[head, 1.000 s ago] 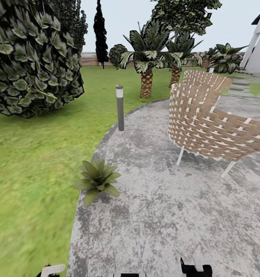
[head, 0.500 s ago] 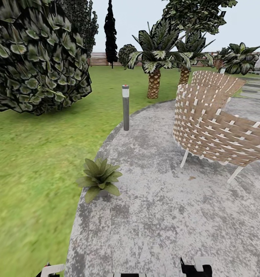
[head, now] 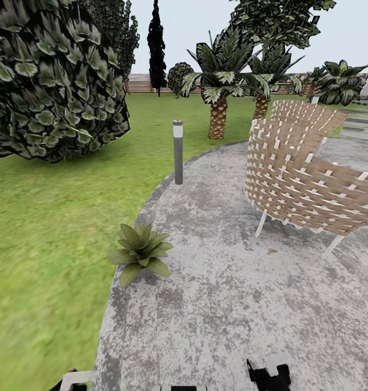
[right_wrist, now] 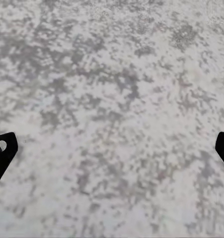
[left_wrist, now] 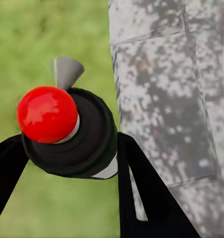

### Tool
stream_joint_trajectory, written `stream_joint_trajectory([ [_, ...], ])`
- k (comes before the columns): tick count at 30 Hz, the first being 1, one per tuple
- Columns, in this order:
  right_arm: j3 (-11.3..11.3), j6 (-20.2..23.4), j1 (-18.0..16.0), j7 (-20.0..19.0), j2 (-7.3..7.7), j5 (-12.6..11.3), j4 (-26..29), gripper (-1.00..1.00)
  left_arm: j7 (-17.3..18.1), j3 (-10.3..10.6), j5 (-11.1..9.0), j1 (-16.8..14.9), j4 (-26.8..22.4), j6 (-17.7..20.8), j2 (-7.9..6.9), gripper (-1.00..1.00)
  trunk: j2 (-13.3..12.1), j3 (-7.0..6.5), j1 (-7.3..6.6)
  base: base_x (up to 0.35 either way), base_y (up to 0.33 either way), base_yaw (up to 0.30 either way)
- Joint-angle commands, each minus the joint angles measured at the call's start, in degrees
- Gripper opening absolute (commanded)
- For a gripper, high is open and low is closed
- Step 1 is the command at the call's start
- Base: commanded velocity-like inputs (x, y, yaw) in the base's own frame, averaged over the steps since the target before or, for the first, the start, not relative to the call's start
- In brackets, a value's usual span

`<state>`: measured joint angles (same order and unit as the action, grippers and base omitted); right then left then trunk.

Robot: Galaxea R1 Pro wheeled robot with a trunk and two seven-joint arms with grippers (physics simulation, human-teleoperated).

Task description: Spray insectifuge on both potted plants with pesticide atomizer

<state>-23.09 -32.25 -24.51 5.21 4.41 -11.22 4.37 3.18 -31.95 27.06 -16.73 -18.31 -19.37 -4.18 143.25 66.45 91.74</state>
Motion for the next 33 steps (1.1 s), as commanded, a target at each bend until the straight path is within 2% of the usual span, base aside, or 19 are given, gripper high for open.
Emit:
stream_joint_trajectory([
  [1,-2.41,0.36,-0.04,0.19,0.24,2.35,2.60,1.00,3.10,-0.33,0.91,-0.16,-0.18,-0.10,-0.07,-1.00,0.02,0.04,-0.01,0.000,0.000,0.000],
  [3,-3.77,2.20,-0.07,0.17,0.49,5.85,6.69,1.00,7.80,0.67,3.11,-0.76,-1.03,0.04,-0.43,-1.00,0.02,0.04,-0.01,0.000,0.000,0.000],
  [5,-4.44,6.80,-0.07,-0.28,0.59,10.20,11.57,1.00,14.86,2.86,8.19,-2.82,-2.51,0.62,-1.21,-1.00,0.02,0.04,-0.01,0.000,0.000,0.000],
  [6,-4.60,9.84,-0.06,-2.16,0.60,13.16,14.30,1.00,19.43,3.86,11.45,-4.37,-3.03,1.07,-1.54,-1.00,0.02,0.04,-0.01,0.000,0.000,0.000],
  [7,-4.66,11.62,-0.12,-4.45,0.60,15.14,15.96,1.00,22.50,4.26,13.37,-5.47,-3.23,1.28,-1.70,-1.00,0.02,0.04,-0.01,0.000,0.000,0.000],
  [8,-4.72,13.68,-0.39,-8.97,0.60,17.53,18.13,1.00,26.81,4.60,15.88,-7.11,-3.41,1.49,-1.88,-1.00,0.02,0.04,-0.01,0.000,0.000,0.000],
  [9,-4.72,14.72,-0.80,-12.31,0.60,18.52,19.32,1.00,29.40,4.74,17.39,-8.19,-3.58,1.60,-2.08,-1.00,0.02,0.04,-0.01,0.000,0.000,0.000],
  [11,-4.70,16.69,-2.91,-19.87,0.58,19.70,21.44,1.00,35.95,4.89,20.95,-11.06,-3.81,2.05,-3.01,-1.00,0.02,0.04,-0.01,0.000,0.000,0.000],
  [13,-4.69,17.99,-5.12,-24.63,0.52,20.04,22.39,1.00,42.23,4.94,23.63,-13.37,-3.93,3.54,-3.76,-1.00,0.02,0.04,-0.01,0.000,0.000,0.000],
  [14,-4.69,19.31,-6.93,-28.46,0.48,20.17,23.14,1.00,47.50,4.95,25.51,-15.13,-4.44,5.27,-4.00,-1.00,0.02,0.04,-0.01,0.000,0.000,0.000],
  [16,-4.68,22.58,-9.76,-37.85,0.44,20.32,25.55,1.00,56.48,5.09,29.25,-17.99,-7.77,7.80,-3.73,-1.00,0.02,0.04,-0.01,0.000,0.000,0.000],
  [18,-4.75,24.22,-10.67,-43.02,0.45,20.40,28.43,1.00,61.56,5.81,32.21,-19.30,-11.48,9.11,-3.23,-1.00,0.02,0.04,-0.01,0.000,0.000,0.000],
  [19,-4.76,24.65,-10.89,-44.53,0.46,20.36,29.94,1.00,65.45,6.49,33.19,-19.96,-13.66,11.16,-2.79,-1.00,0.02,0.04,-0.01,0.000,0.000,0.000],
  [20,-4.77,24.70,-10.93,-44.80,0.43,20.34,30.21,1.00,66.69,6.85,33.39,-20.07,-14.11,11.88,-2.59,-1.00,0.02,0.04,-0.01,0.000,0.000,0.000],
  [21,-4.77,24.76,-10.99,-45.21,0.06,20.24,30.77,1.00,68.38,9.21,33.76,-20.21,-14.78,13.18,-2.33,-1.00,0.02,0.04,-0.01,0.000,0.000,0.000],
  [25,-5.06,24.85,-11.00,-45.31,-0.88,20.19,33.65,1.00,68.60,10.32,33.84,-19.76,-14.88,13.36,-2.31,-1.00,0.02,0.04,-0.01,0.000,0.000,0.000],
  [26,-5.08,24.85,-11.00,-45.33,-1.17,20.18,33.98,-1.00,68.61,10.39,33.84,-19.73,-14.89,13.34,-2.32,-1.00,0.02,0.04,-0.01,0.000,0.000,0.000],
  [31,-5.18,24.86,-11.00,-45.36,-2.32,20.19,34.47,-1.00,68.58,12.84,33.80,-19.66,-14.91,13.37,-2.18,-1.00,0.02,0.04,-0.01,0.000,0.000,0.000],
  [33,-5.52,24.86,-11.01,-45.37,-3.35,20.19,34.46,-1.00,68.55,13.66,33.82,-19.76,-14.96,13.31,-1.30,-1.00,0.02,0.04,-0.01,0.000,0.000,0.000],
])
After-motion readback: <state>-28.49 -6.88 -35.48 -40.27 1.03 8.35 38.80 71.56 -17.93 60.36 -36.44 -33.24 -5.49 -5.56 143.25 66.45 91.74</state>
